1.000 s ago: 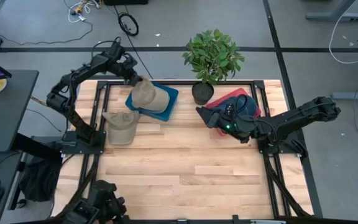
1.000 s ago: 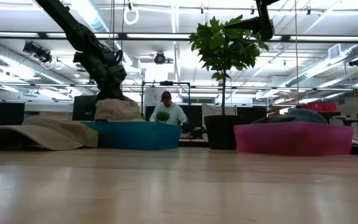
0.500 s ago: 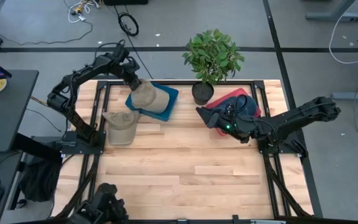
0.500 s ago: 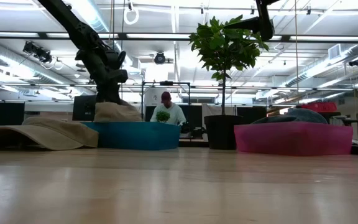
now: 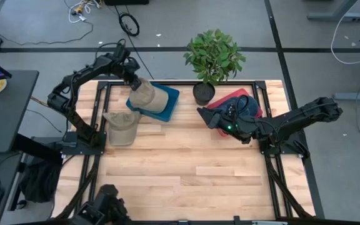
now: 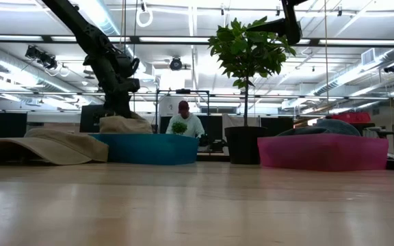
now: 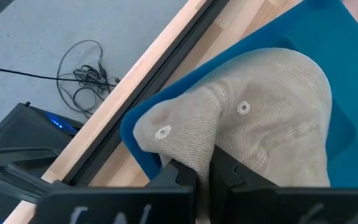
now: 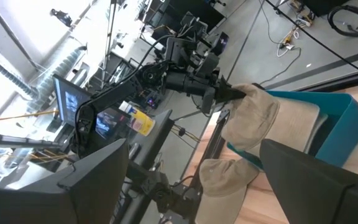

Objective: Pick & Place hat
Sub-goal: Put the bottom brown cap into the blue bin

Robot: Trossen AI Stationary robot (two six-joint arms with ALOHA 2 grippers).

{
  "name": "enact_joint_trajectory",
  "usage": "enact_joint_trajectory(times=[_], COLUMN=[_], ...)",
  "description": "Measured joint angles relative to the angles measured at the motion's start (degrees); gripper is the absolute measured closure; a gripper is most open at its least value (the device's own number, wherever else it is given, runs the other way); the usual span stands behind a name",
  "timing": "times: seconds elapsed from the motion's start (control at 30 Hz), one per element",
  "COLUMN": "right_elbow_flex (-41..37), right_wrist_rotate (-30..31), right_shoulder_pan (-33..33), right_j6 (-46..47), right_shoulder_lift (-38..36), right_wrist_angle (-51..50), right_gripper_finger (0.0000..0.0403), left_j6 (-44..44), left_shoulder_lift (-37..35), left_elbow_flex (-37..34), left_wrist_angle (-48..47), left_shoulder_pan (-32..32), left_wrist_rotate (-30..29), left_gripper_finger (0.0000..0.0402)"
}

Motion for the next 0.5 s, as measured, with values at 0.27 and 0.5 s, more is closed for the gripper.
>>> enact_joint_trajectory(times=[0.27, 0.5], right_elbow_flex=[0.0, 0.0], right_wrist_rotate=[-0.02, -0.18], right_shoulder_pan=[0.0, 0.0], right_j6=[0.0, 0.0], right_shoulder_lift=[0.0, 0.0], right_wrist_angle=[-0.02, -0.01], right_gripper_finger=[0.0037, 0.0037], left_j6=[-1.21, -1.17], left_shoulder_lift=[0.0, 0.0], left_elbow_flex=[0.0, 0.0], left_wrist_angle=[-0.38, -0.3], left_shoulder_pan=[-2.67, -4.86], left_wrist_rotate=[-0.07, -1.23], left_gripper_finger=[0.0382, 0.0321])
